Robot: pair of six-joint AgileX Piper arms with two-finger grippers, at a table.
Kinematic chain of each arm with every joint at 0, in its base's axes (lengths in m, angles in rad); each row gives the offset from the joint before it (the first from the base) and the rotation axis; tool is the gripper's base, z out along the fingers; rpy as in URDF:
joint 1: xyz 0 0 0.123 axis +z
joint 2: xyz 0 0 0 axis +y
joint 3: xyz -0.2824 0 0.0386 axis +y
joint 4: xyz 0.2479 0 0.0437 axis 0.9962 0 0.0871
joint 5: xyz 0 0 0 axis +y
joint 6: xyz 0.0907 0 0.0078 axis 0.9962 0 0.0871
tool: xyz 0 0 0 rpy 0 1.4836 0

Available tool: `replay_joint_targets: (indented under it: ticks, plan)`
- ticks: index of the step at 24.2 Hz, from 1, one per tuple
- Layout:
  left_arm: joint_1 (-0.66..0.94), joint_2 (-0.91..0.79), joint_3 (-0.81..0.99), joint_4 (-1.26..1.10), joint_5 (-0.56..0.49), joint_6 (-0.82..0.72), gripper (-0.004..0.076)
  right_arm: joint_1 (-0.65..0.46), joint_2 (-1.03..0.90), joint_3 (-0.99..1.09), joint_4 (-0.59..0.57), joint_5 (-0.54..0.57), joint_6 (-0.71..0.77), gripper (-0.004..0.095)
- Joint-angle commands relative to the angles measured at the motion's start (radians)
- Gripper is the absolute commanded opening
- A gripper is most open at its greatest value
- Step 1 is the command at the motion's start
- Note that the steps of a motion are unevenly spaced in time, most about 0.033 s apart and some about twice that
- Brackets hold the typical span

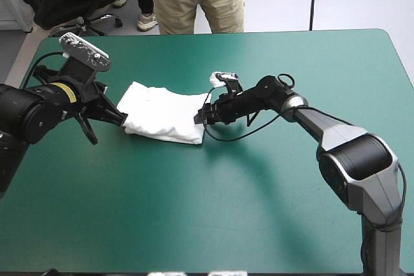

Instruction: Fold the cloth

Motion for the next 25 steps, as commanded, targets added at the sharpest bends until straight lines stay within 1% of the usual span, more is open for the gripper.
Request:
replay_joint_targets:
  ticks: [1, 2, 3, 4, 5, 6, 8, 12, 13, 16, 17, 19, 20, 22, 25]
  plan:
    - [-0.002, -0.003, -0.023, 0.008, -0.049, -0.013, -0.0017, -0.004, -0.028, -0.024, 0.110, 0.016, -0.062, 0.0575]
    - [-0.002, 0.004, -0.023, 0.008, -0.043, -0.013, -0.0017, -0.004, -0.019, -0.024, 0.113, 0.025, -0.061, 0.0498]
    - [-0.002, 0.007, -0.023, 0.008, -0.037, -0.013, -0.0017, -0.004, -0.014, -0.024, 0.110, 0.028, -0.066, 0.0362]
    - [-0.002, 0.008, -0.023, 0.008, -0.036, -0.013, -0.0017, -0.004, -0.012, -0.024, 0.112, 0.030, -0.081, 0.0266]
    - [-0.002, 0.008, -0.023, 0.008, -0.036, -0.013, -0.0017, -0.004, -0.012, -0.024, 0.115, 0.027, -0.108, 0.0087]
    - [-0.002, 0.008, -0.023, 0.008, -0.036, -0.013, -0.0017, -0.004, -0.012, -0.024, 0.119, 0.027, -0.118, -0.0001]
    - [-0.002, 0.008, -0.023, 0.008, -0.036, -0.013, -0.0017, -0.006, -0.012, -0.024, 0.122, 0.026, -0.148, -0.0015]
    - [-0.002, 0.008, -0.023, 0.008, -0.032, -0.013, -0.0017, -0.032, -0.056, -0.024, 0.041, 0.019, -0.118, -0.0015]
    - [-0.002, 0.008, -0.023, 0.008, -0.030, -0.013, -0.0017, -0.043, -0.078, -0.024, -0.001, 0.021, -0.097, -0.0015]
    - [-0.002, 0.008, -0.023, -0.001, -0.023, -0.013, -0.0017, -0.087, -0.150, -0.005, -0.206, 0.026, -0.003, -0.0015]
    - [-0.002, 0.008, -0.023, -0.001, -0.020, -0.013, -0.0017, -0.101, -0.175, 0.009, -0.258, 0.033, 0.018, -0.0015]
    - [-0.002, 0.008, -0.023, -0.003, -0.016, -0.013, -0.0017, -0.150, -0.242, 0.061, -0.356, 0.051, 0.049, -0.0015]
    - [-0.002, 0.008, -0.023, -0.003, -0.014, -0.013, -0.0017, -0.173, -0.271, 0.092, -0.381, 0.053, 0.054, -0.0015]
    - [-0.002, 0.008, -0.023, -0.003, -0.003, -0.013, -0.0017, -0.244, -0.346, 0.184, -0.416, 0.046, 0.060, -0.0015]
    - [-0.002, 0.008, -0.023, -0.003, 0.012, -0.013, -0.0017, -0.376, -0.464, 0.345, -0.449, -0.002, 0.060, -0.0015]
